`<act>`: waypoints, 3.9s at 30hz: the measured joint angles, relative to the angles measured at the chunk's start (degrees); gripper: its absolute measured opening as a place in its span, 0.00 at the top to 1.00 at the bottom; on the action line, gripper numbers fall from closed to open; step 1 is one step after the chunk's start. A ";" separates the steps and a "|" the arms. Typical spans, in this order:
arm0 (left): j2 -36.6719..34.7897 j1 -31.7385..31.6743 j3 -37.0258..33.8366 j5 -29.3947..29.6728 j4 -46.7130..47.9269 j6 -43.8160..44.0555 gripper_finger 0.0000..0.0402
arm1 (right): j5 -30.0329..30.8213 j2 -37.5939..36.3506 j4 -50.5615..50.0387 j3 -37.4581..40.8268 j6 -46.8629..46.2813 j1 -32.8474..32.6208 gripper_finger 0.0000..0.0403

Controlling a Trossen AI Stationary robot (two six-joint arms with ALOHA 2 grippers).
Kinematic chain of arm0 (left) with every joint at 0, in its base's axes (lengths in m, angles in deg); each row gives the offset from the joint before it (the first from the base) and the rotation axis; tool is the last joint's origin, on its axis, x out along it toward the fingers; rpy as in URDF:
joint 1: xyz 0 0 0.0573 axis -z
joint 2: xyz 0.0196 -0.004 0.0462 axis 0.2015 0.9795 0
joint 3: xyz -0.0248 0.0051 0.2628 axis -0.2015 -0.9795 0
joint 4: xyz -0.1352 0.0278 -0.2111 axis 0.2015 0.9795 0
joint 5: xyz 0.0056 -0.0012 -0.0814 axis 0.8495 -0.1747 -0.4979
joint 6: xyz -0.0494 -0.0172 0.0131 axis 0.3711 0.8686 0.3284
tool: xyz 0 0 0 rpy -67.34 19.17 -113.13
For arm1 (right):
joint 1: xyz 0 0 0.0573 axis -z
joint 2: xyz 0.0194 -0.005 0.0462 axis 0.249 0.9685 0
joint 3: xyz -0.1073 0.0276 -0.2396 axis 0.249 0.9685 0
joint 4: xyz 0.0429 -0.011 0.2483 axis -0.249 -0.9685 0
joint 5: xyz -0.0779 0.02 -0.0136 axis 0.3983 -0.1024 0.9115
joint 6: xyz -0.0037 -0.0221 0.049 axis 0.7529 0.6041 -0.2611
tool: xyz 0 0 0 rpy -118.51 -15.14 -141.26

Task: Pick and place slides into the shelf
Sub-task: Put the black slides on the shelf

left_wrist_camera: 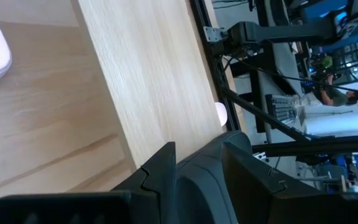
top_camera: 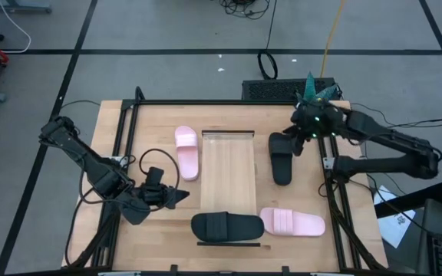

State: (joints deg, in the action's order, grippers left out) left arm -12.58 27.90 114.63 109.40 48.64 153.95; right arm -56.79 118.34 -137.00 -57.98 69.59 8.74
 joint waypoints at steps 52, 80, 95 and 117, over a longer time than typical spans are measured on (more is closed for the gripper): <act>0.00 -0.19 0.00 -0.50 -0.25 -0.22 0.69 | -9.06 34.74 -14.21 -8.01 33.51 13.51 0.73; 0.02 -0.19 0.00 -0.57 -0.23 -0.76 0.69 | -3.40 34.41 -11.85 -7.96 35.79 12.96 0.66; 0.01 -0.19 0.00 -0.59 -0.33 -1.41 0.69 | -10.40 34.65 -16.01 -7.94 36.04 13.27 0.57; -2.27 -0.19 0.00 -1.92 -0.36 -3.32 0.69 | -12.07 40.43 -15.39 -7.94 39.22 15.87 0.57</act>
State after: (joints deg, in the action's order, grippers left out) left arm -14.85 27.71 114.63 107.48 48.27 150.63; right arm -68.87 158.77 -152.39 -65.92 108.81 24.61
